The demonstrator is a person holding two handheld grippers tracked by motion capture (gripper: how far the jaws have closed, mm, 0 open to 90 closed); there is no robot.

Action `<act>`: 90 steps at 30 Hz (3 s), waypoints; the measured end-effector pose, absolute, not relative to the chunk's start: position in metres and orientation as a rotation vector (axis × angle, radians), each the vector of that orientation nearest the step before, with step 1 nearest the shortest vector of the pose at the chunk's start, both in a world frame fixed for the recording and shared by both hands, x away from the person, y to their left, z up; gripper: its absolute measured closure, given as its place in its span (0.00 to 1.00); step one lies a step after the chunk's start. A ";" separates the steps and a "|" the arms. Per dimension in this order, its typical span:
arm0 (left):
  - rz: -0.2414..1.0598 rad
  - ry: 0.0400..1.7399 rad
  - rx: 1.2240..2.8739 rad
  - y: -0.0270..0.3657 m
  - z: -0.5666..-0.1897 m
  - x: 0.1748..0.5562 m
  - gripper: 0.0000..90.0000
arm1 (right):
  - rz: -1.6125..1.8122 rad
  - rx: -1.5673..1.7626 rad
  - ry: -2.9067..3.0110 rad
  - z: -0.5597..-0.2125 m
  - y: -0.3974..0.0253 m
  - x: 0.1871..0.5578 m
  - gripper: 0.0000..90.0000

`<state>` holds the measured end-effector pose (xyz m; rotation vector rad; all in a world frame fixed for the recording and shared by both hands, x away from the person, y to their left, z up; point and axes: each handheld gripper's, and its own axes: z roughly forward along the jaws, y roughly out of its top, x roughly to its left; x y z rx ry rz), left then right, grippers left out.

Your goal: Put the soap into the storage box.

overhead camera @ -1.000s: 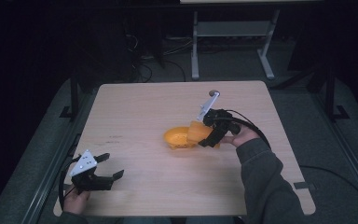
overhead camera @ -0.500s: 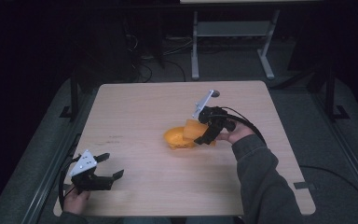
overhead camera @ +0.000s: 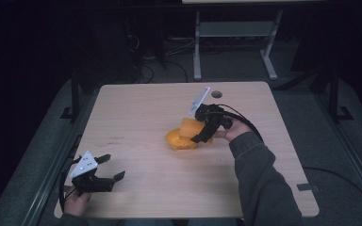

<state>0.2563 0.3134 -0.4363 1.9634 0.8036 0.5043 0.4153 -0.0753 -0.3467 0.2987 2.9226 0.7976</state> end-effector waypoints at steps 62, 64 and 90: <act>0.498 0.802 1.961 0.313 -0.436 0.257 0.16 | 0.777 0.179 3.022 -0.394 -0.027 0.449 0.22; 0.498 0.801 1.963 0.313 -0.436 0.257 0.16 | 0.778 0.182 3.023 -0.394 -0.028 0.449 0.22; 0.495 0.800 1.969 0.313 -0.436 0.258 0.16 | 0.798 0.257 3.029 -0.391 -0.033 0.449 0.19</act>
